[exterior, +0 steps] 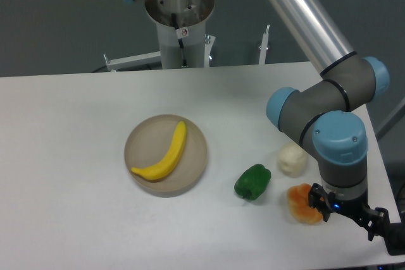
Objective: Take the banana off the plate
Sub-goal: 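Move the gripper from beside the orange pepper over the banana on the plate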
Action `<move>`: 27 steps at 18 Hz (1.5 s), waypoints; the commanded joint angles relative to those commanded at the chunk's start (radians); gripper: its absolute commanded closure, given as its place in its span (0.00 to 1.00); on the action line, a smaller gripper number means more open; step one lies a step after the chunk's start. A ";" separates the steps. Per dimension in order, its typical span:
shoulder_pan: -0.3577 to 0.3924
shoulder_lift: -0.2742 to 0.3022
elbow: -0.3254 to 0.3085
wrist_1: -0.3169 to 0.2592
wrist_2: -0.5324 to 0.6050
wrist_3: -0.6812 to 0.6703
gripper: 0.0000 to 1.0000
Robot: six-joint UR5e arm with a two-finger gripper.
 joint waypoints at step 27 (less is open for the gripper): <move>-0.104 0.416 -0.507 -0.293 -0.158 -0.414 0.00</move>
